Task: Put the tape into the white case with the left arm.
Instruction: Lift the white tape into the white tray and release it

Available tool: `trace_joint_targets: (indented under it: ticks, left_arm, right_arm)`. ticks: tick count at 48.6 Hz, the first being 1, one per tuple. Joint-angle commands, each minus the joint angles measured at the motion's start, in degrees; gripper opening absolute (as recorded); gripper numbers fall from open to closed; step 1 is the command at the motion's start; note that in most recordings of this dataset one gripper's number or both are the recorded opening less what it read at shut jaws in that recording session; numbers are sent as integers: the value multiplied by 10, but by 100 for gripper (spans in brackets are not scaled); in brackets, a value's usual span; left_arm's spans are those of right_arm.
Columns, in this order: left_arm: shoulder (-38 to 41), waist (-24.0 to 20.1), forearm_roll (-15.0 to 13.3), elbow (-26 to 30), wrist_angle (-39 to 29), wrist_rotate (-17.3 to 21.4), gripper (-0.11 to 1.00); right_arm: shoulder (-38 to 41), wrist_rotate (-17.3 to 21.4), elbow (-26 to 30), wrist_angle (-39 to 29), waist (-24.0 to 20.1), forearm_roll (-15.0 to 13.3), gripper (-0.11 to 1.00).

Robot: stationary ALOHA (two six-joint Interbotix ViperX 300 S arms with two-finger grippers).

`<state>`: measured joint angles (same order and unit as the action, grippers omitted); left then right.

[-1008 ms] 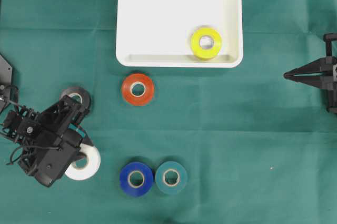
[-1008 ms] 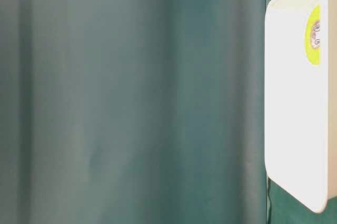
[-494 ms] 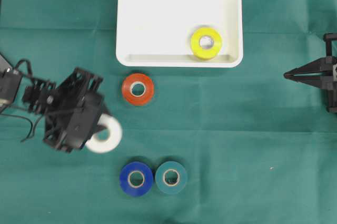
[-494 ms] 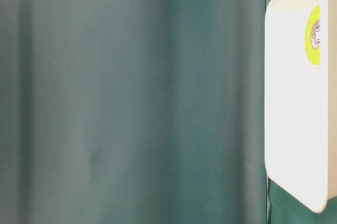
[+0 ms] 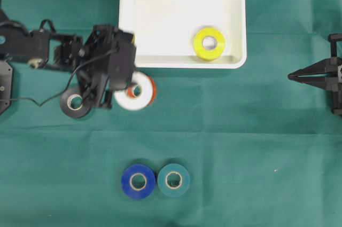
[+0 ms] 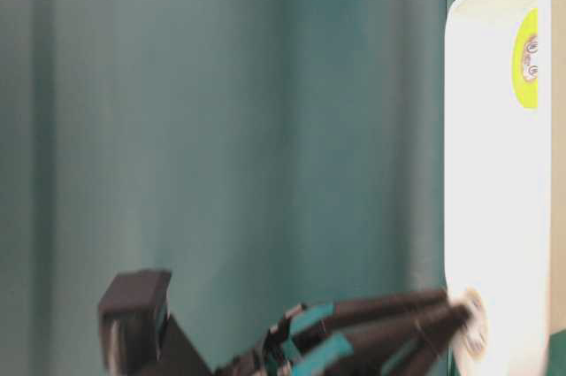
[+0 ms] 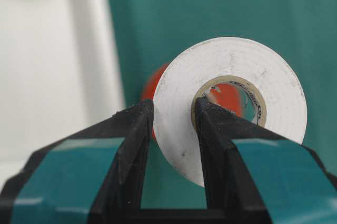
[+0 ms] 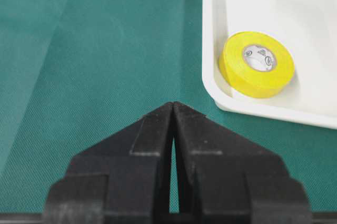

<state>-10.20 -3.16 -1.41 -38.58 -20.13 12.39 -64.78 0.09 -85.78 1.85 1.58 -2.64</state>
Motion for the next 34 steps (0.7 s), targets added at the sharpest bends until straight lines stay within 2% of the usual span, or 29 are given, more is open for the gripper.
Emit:
trace_joint_targets:
  ticks: [1, 17, 34]
  left_arm:
    - [4, -25, 0, 27, 4, 1, 23]
    - [51, -108, 1, 64, 12, 3, 23]
    - [86, -134, 2, 69, 32, 4, 23]
  right_arm:
    - [6, 2, 5, 6, 1, -2, -9]
    - [5, 2, 4, 6, 1, -1, -9]
    - [4, 2, 4, 6, 1, -2, -9]
